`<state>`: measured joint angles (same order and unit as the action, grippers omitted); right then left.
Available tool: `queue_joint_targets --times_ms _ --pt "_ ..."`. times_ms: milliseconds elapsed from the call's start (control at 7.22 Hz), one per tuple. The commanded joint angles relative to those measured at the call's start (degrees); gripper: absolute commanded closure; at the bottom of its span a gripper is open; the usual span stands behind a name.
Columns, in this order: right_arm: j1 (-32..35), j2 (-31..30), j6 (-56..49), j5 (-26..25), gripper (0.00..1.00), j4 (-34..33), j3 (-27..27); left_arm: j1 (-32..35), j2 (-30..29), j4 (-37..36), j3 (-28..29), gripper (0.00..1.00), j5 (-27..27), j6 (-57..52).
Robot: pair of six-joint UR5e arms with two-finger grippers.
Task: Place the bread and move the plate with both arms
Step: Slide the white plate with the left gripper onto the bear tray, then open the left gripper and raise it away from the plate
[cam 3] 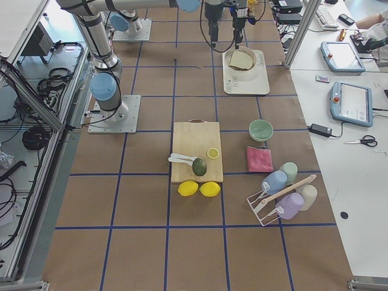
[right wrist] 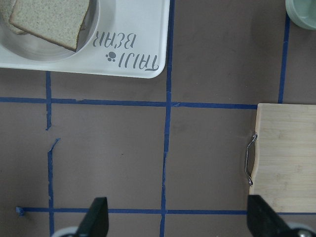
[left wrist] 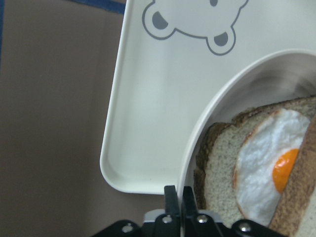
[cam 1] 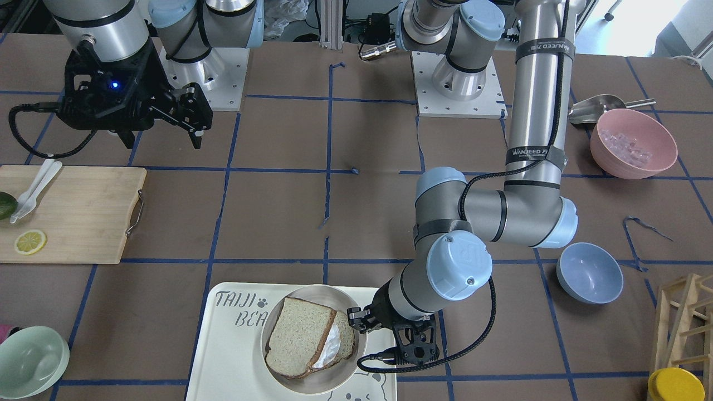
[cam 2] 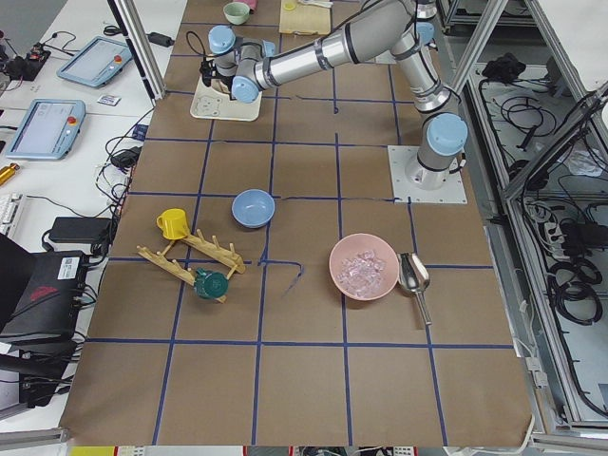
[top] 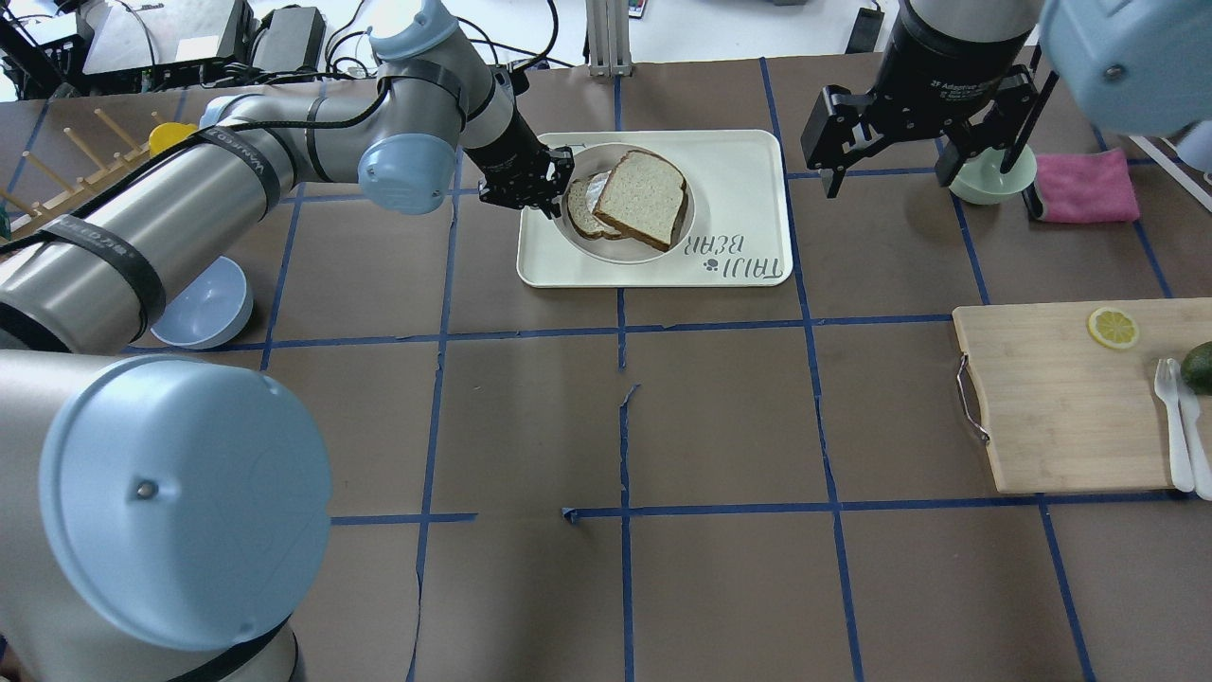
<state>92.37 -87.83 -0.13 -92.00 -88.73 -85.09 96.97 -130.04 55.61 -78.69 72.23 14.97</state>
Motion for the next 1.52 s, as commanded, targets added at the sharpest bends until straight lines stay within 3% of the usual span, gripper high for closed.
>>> queue_joint_targets --times_ms 0,138,277,415,692,1108,1385 --pt "0.0 -0.06 -0.04 -0.54 0.0 -0.12 0.01 0.5 -1.88 -1.47 0.38 1.0 -0.16 -0.29" --pt "0.0 -0.06 0.05 -0.2 0.0 0.05 0.01 0.5 -1.88 -1.56 0.12 0.73 -0.08 -0.64" --pt "0.0 -0.06 0.22 -0.11 0.0 0.14 0.01 0.59 -0.58 -1.56 -0.15 0.04 0.19 -2.21" --pt "0.0 -0.06 -0.04 -0.03 0.0 0.14 0.01 1.02 1.61 -0.43 -0.93 0.02 0.45 -2.4" --pt "0.0 0.2 -0.3 -0.11 0.0 0.05 0.01 1.2 11.59 6.74 -6.1 0.0 0.98 -2.49" --pt "0.0 -0.06 -0.04 0.06 0.0 0.23 0.01 1.29 27.43 30.88 -6.65 0.0 5.63 -2.4" --pt "0.09 -0.06 0.05 0.24 0.0 0.32 0.01 1.38 34.47 41.2 -6.48 0.0 8.61 -2.4"
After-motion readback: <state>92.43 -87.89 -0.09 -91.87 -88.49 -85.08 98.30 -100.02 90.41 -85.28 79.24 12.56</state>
